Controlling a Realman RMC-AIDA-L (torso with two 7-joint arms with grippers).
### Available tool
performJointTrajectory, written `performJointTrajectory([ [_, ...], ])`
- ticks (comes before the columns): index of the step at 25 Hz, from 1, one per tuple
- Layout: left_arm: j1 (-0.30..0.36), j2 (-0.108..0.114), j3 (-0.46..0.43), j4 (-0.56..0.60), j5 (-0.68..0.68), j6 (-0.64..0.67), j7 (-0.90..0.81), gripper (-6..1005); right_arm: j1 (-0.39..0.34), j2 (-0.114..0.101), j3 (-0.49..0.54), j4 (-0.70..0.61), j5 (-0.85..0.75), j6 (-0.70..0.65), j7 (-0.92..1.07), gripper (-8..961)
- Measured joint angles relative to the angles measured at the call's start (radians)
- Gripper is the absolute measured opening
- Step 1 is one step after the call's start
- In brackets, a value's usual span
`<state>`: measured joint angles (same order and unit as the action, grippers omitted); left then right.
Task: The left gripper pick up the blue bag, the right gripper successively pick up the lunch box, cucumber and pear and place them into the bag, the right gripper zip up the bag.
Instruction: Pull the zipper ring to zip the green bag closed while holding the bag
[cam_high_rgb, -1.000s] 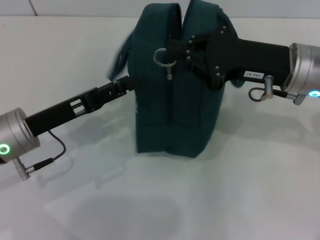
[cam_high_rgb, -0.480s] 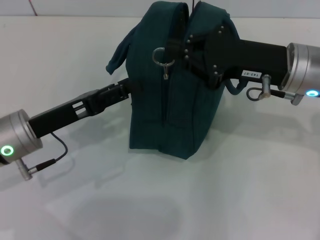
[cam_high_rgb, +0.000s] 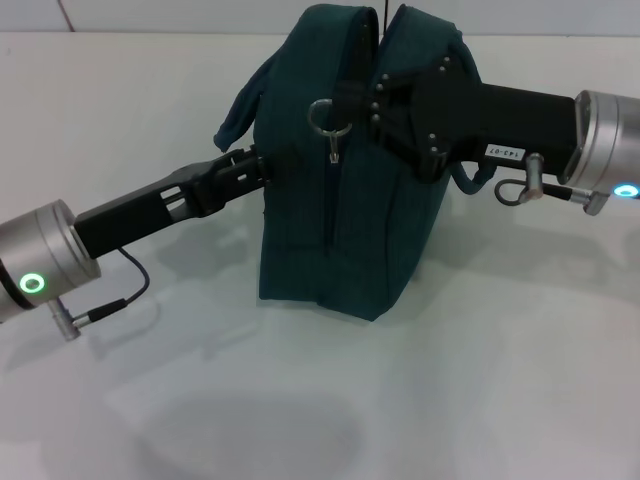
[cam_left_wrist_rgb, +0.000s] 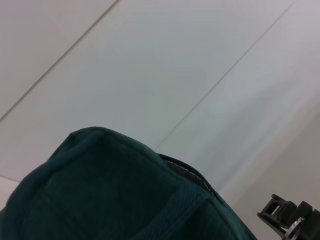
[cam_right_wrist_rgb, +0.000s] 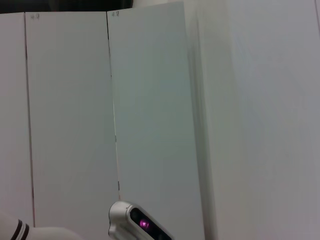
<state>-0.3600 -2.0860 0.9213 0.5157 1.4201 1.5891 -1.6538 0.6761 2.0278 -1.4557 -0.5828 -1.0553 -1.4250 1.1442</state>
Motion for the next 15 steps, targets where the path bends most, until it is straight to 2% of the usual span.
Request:
performJointTrajectory([
  [3,-0.001,0.0,0.0,-0.002,-0.004,0.0,0.012,826,-0.002,0.0,0.0,0.0,0.0,0.0,0.0,5],
  [9,-0.001,0.0,-0.001,-0.004,0.0,0.0,0.038,617,-0.002,0.0,0.0,0.0,0.0,-0.001,0.0,5],
  [15,-0.002,0.0,-0.001,-0.005,-0.004,-0.002,0.053,346,-0.005,0.0,0.0,0.0,0.0,0.0,0.0,5],
])
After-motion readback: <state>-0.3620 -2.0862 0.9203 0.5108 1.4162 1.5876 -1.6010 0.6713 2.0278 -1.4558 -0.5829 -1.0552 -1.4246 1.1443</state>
